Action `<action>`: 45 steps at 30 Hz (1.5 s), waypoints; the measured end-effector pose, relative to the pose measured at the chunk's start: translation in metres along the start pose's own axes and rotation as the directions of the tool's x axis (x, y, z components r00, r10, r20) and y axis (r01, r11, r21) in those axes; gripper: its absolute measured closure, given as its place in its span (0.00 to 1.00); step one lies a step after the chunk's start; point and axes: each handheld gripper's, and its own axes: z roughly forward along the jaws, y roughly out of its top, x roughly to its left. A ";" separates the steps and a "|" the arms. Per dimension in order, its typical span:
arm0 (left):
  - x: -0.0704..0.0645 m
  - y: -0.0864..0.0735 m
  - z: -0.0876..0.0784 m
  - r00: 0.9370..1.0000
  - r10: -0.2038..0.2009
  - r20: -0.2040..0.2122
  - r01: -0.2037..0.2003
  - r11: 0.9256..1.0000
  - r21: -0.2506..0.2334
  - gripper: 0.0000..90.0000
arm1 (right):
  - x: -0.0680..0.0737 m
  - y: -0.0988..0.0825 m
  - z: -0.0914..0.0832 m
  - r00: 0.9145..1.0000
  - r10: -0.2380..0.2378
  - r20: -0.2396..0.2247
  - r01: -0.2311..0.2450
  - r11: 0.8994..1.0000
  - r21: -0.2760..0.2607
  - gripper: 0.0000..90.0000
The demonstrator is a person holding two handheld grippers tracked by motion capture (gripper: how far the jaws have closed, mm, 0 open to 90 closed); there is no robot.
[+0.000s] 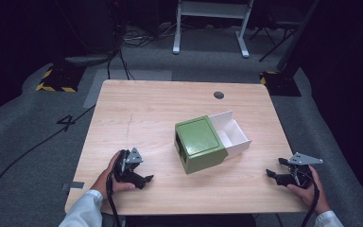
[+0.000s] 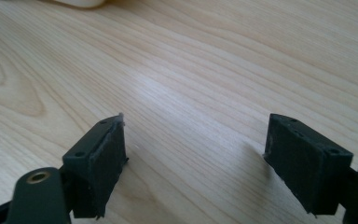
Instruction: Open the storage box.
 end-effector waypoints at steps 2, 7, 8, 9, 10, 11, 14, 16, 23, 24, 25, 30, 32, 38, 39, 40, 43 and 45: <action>0.000 0.000 0.000 1.000 0.000 0.000 0.000 1.000 0.000 0.00 | -0.001 -0.002 0.000 1.000 0.014 -0.007 -0.014 1.000 -0.007 0.22; 0.000 0.000 0.000 1.000 0.000 0.000 0.000 1.000 0.000 0.00 | -0.003 -0.002 0.001 0.999 0.029 -0.014 -0.030 1.000 -0.004 0.21; 0.000 0.000 0.000 1.000 -0.001 0.000 0.001 1.000 0.000 0.00 | -0.003 -0.002 0.001 0.999 0.035 -0.016 -0.035 0.999 -0.002 0.21; 0.000 0.000 0.000 1.000 -0.001 0.000 0.001 1.000 0.000 0.00 | -0.003 -0.002 0.001 0.999 0.034 -0.016 -0.034 0.999 -0.002 0.21; 0.000 0.000 0.000 1.000 -0.001 0.000 0.001 1.000 0.000 0.00 | -0.003 -0.002 0.001 0.999 0.033 -0.016 -0.033 0.999 -0.002 0.21; 0.000 0.000 0.000 1.000 -0.001 0.000 0.001 1.000 0.000 0.00 | -0.003 -0.002 0.001 0.999 0.034 -0.016 -0.034 0.999 -0.002 0.21; 0.000 0.000 0.000 1.000 -0.001 -0.001 0.001 1.000 0.000 0.00 | -0.003 -0.002 0.001 0.999 0.036 -0.015 -0.036 0.999 -0.002 0.20; 0.000 0.000 0.000 1.000 0.000 -0.001 0.000 1.000 -0.002 0.01 | -0.003 -0.002 0.001 0.999 0.036 -0.016 -0.036 0.999 -0.002 0.20; 0.000 -0.001 -0.001 1.000 0.004 -0.001 -0.004 1.000 0.000 0.01 | -0.002 -0.002 0.001 0.999 0.039 -0.009 -0.039 0.999 -0.003 0.20; 0.000 -0.001 -0.001 1.000 0.004 -0.001 -0.004 1.000 0.000 0.00 | -0.002 -0.002 0.001 0.999 0.039 -0.009 -0.039 0.999 -0.003 0.20; 0.000 -0.001 -0.001 1.000 0.004 -0.001 -0.004 1.000 0.000 0.00 | -0.002 -0.002 0.001 0.999 0.040 -0.010 -0.040 0.999 -0.002 0.20; 0.000 -0.001 -0.001 1.000 0.004 -0.001 -0.004 1.000 0.000 0.00 | -0.002 -0.002 0.001 0.999 0.040 -0.010 -0.040 0.999 -0.002 0.20; 0.000 -0.001 -0.001 1.000 0.004 -0.001 -0.004 1.000 0.000 0.01 | -0.002 -0.002 0.001 0.999 0.040 -0.010 -0.040 0.999 -0.002 0.20; 0.000 -0.001 -0.001 1.000 0.004 -0.001 -0.004 1.000 0.000 0.00 | -0.003 -0.002 0.001 0.999 0.041 -0.011 -0.041 0.999 -0.002 0.20; 0.000 -0.001 -0.001 1.000 0.005 -0.001 -0.005 1.000 0.000 0.00 | -0.003 -0.002 0.001 0.999 0.041 -0.011 -0.041 0.999 -0.002 0.20; 0.001 -0.001 -0.001 1.000 0.006 0.000 -0.006 1.000 0.000 0.00 | -0.003 -0.002 0.001 0.999 0.041 -0.011 -0.041 0.999 -0.002 0.20; 0.001 -0.001 -0.001 1.000 0.006 0.001 -0.006 1.000 0.000 0.00 | -0.003 -0.002 0.001 0.999 0.043 -0.011 -0.043 0.999 -0.002 0.20; 0.001 -0.001 -0.001 1.000 0.006 0.001 -0.006 1.000 0.000 0.00 | -0.003 -0.002 0.001 0.999 0.043 -0.011 -0.043 0.999 -0.002 0.20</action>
